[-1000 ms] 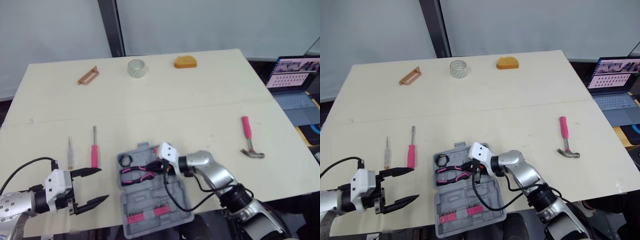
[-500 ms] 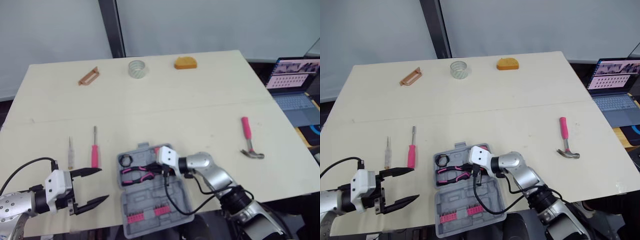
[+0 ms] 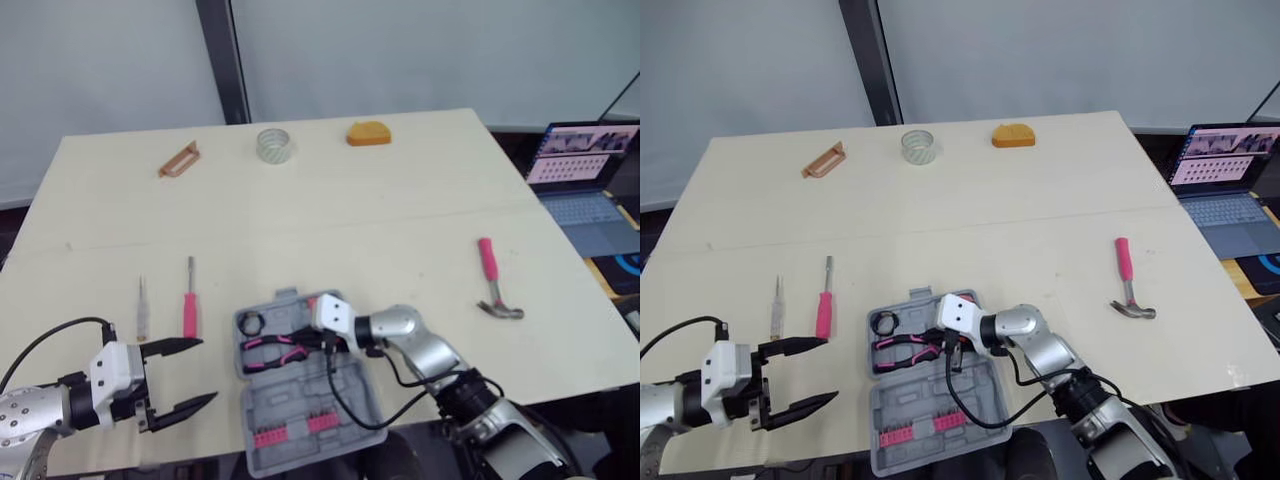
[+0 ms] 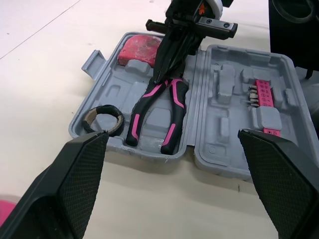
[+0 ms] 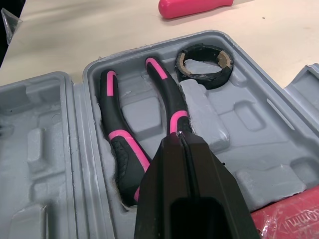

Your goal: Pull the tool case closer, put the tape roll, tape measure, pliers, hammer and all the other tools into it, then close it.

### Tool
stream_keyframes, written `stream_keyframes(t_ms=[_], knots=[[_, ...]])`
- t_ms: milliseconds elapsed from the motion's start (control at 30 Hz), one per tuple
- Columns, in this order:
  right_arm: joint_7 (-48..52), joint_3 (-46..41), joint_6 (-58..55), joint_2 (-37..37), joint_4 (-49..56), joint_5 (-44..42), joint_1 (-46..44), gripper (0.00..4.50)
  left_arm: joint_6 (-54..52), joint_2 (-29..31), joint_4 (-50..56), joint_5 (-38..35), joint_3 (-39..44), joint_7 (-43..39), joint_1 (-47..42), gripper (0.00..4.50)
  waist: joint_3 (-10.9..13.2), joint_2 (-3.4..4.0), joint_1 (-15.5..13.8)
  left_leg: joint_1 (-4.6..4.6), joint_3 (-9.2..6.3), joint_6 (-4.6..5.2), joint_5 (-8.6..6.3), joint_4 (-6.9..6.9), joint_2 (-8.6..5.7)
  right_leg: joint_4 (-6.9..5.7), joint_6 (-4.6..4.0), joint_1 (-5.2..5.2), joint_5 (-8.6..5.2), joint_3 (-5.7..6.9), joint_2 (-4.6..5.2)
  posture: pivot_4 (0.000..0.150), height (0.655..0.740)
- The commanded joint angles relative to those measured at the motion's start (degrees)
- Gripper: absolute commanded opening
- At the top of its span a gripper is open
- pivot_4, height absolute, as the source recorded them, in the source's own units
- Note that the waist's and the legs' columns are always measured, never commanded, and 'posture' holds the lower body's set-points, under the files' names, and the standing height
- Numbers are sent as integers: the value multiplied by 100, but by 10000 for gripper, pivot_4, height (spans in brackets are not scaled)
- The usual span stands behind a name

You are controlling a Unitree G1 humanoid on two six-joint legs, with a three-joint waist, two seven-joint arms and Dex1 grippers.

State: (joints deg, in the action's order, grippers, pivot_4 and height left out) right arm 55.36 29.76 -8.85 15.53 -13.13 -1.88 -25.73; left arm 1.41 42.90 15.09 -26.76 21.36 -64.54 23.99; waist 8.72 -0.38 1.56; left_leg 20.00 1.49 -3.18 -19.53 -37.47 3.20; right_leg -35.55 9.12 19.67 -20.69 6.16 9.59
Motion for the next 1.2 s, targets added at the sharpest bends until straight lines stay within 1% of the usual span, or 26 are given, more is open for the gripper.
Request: stream_keyframes(t_ms=[33,167,333,467,600,667,733,833,900,1000,1100,1167,1200], knots=[[-156,266,-378,148,-699,514,213,336,43,-14,139,-26,58,11,52,45000,-8,-2,1,-6,1,-1,0,3,1,0,0,-3,0,0,0,1500,7349],[-113,361,-485,217,-686,547,275,336,30,-6,176,-43,76,8,85,45000,-16,-5,-2,-37,19,-4,-3,19,6,2,-1,-18,-1,-1,0,1500,7349],[-137,372,-514,247,-634,541,293,336,48,-7,140,-45,77,-13,93,45000,-29,-2,-3,-54,35,-5,-7,29,12,3,-2,-19,-1,-2,0,1500,7349],[-180,258,-493,175,-503,433,185,336,150,-29,-19,-23,69,-75,80,45000,-29,-1,-5,-58,45,-5,-12,30,17,4,-3,-18,-2,-2,0,1500,7349],[-281,5,-496,60,-106,229,64,336,173,-55,-70,-28,47,-64,33,45000,-27,2,-3,-58,49,-7,-14,29,21,4,-6,-15,-3,-2,-2,1500,7349],[-356,-296,-762,15,523,-22,-29,336,172,-77,-76,-22,24,-21,-34,45000,-20,7,-5,-56,52,-10,-16,29,26,4,-7,-10,-4,-2,-6,1500,7349],[-411,-631,-1268,7,1334,-352,-84,336,104,-75,-17,-20,-40,22,-123,45000,-2,17,-20,-40,53,-11,-17,24,27,3,-8,2,-4,-2,-6,1500,7349],[-423,-941,-1924,88,2204,-698,-76,336,-29,-64,121,-68,-82,79,-202,45000,2,15,-16,41,53,-10,-17,-3,28,-15,-12,85,0,-3,-6,1500,7349],[-389,-1268,-2451,369,2885,-979,-11,336,-218,-29,266,-170,-90,114,-215,45000,6,15,-13,42,54,-10,-17,3,29,-16,-12,91,0,3,-7,1500,7349],[-260,-1794,-3012,1087,3656,-1316,259,336,-474,43,406,-288,-38,51,-99,45000,12,11,-16,44,59,-8,-20,7,29,-5,-12,91,0,4,-7,1500,7349],[-131,-2349,-3391,1857,4271,-1676,898,8089,-465,-37,414,-260,104,118,46,45000,20,0,-33,43,64,-4,-24,8,29,1,-12,89,0,3,-7,1500,7349],[-49,-2754,-3643,2242,4651,-1985,1407,16636,-410,-98,409,-252,168,142,150,45000,40,-4,-58,41,64,-4,-24,11,31,2,-12,89,0,3,-7,1500,7349],[-46,-2936,-3715,2399,4791,-2096,1686,22220,-384,-134,422,-256,209,141,235,45000,45,-11,-78,42,66,-4,-24,12,30,4,-12,90,0,3,-7,1500,7349]])
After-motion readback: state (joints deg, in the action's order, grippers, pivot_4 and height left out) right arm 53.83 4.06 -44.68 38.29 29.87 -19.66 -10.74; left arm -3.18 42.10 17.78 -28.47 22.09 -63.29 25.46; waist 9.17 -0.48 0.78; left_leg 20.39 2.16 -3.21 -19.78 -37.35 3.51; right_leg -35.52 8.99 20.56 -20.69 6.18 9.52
